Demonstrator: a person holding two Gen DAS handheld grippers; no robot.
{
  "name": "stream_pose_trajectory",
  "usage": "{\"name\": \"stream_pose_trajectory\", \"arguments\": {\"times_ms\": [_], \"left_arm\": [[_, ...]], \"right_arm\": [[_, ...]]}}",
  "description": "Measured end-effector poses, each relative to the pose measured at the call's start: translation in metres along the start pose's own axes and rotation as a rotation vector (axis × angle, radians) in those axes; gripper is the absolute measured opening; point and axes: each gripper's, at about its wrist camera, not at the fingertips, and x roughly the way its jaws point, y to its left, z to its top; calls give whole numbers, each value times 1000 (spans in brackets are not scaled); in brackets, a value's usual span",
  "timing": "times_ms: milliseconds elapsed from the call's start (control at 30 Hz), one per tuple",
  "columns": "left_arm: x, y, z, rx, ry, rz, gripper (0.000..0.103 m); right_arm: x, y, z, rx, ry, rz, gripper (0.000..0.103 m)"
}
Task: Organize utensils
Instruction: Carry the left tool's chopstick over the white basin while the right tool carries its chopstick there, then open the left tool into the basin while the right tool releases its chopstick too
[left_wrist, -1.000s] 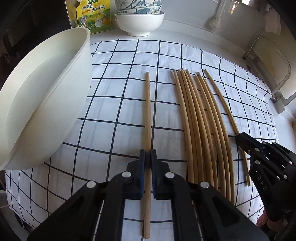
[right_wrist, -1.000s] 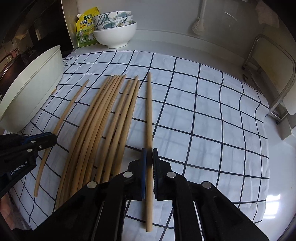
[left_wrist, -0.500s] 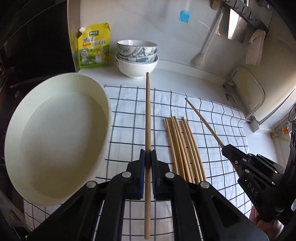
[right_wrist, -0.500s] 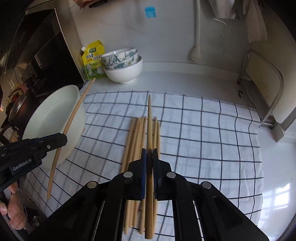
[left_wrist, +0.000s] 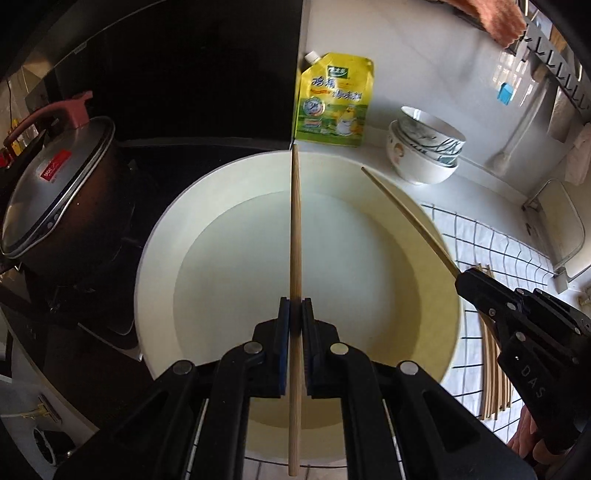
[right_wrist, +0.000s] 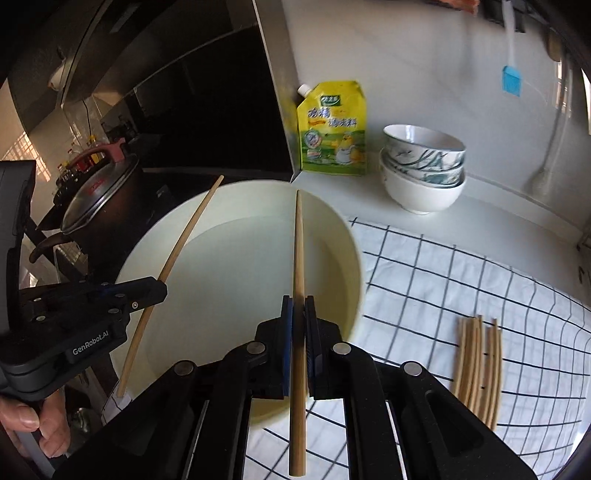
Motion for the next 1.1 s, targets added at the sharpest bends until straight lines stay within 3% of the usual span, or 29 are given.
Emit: {"name": "stream_pose_trajectory", "arguments": {"times_ms": [233,500,533,567,600,667,867,1100], "left_arm": [[40,20,-2,29,83,-2,7],[57,25,-2,37,113,-24,7],[57,25,0,34,110,-23,8],[56,26,0,29,105,-23,15],[54,27,1,24,101,-21,30],[49,32,2,11,76,-9,53],[31,38,3,-14,33,12,55],[19,26,-8,-9,40,6,59]], "right_arm": [[49,29,-2,26,108,-43,6],[67,38,-5,71,181,-76,6],[65,38,-4,76,177,-81,12],[64,39,-3,81,173,-90,18],[60,39,-2,82,161,-97,27],[52,40,0,78,129,-109,30],[34,36,1,118,114,-120,31],[10,22,-11,131,103,-104,36]]}}
